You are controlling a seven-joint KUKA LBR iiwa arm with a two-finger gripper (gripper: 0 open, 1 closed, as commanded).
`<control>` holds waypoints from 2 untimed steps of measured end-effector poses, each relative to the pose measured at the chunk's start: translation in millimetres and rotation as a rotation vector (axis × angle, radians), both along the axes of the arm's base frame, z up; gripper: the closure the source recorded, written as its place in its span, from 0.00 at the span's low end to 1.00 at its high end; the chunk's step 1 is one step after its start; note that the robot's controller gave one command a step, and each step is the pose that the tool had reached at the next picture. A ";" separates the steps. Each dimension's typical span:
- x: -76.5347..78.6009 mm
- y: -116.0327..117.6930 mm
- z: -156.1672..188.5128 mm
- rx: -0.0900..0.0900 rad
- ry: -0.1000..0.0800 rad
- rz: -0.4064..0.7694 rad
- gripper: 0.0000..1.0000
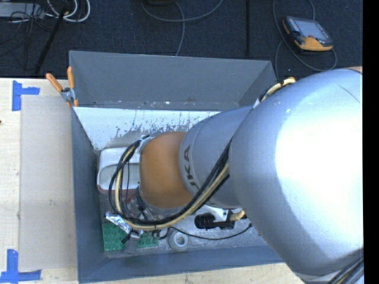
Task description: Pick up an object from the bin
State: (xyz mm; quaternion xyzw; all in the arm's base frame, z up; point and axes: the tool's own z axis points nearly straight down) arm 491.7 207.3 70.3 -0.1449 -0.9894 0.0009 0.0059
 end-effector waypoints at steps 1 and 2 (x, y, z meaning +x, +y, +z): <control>-1.0 0.3 0.5 0.000 -0.004 -0.001 0.00; 0.2 0.6 1.5 0.002 -0.008 -0.002 1.00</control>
Offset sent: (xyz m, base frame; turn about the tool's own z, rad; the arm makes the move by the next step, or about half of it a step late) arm 0.0000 0.0000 0.0000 0.0000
